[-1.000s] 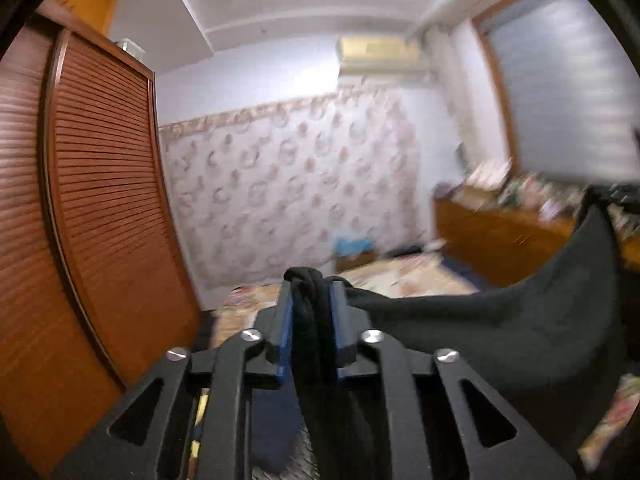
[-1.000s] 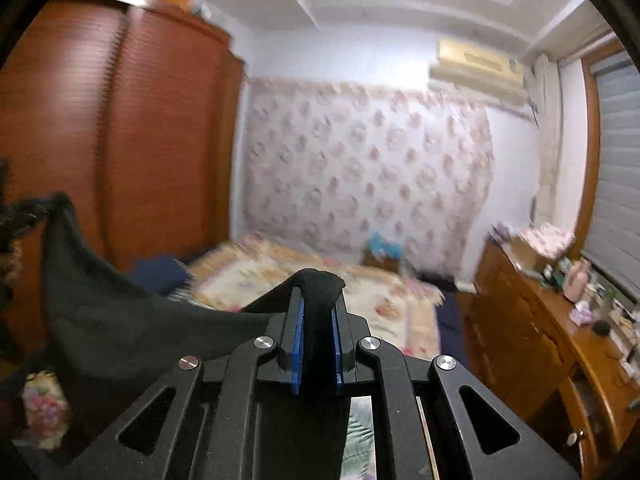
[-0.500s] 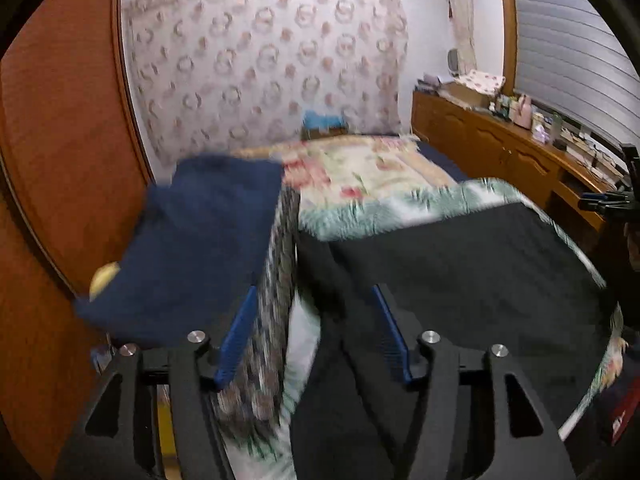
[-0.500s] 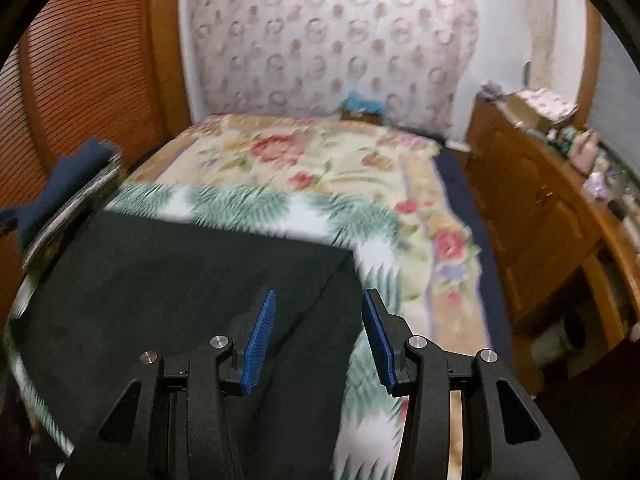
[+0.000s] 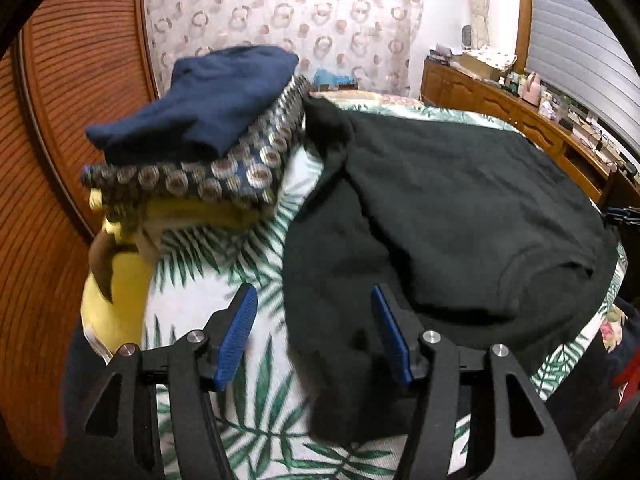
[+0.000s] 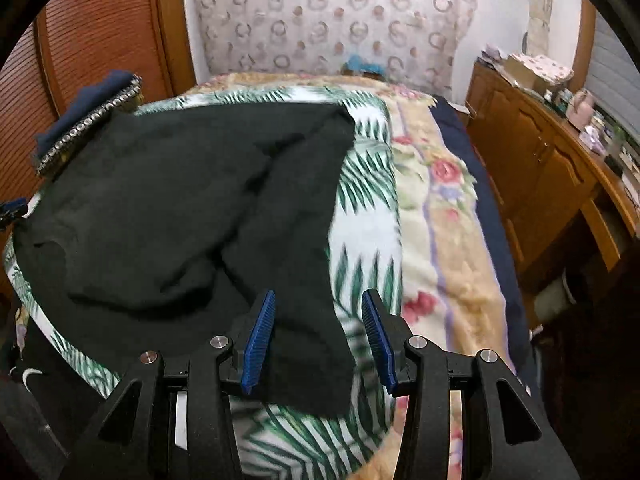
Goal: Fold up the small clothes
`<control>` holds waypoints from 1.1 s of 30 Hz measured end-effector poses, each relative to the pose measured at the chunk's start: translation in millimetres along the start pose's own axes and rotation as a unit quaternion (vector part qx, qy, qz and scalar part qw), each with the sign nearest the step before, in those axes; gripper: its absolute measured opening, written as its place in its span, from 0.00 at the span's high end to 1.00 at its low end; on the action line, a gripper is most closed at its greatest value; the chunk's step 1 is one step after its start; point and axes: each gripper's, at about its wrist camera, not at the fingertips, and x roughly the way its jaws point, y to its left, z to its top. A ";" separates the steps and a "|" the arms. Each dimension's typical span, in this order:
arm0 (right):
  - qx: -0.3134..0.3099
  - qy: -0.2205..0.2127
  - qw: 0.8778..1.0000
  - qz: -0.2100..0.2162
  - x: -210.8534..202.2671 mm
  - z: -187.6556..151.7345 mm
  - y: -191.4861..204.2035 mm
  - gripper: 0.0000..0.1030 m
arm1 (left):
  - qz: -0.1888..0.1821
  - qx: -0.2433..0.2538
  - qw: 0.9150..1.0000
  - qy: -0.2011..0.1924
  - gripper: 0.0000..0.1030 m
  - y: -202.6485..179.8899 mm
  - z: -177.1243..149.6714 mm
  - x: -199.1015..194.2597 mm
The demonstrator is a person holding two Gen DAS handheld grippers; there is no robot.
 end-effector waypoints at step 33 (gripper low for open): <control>0.023 -0.065 0.996 0.052 -34.3 -34.1 69.3 0.55 | 0.003 -0.015 1.000 0.001 0.29 10.7 -7.5 13.2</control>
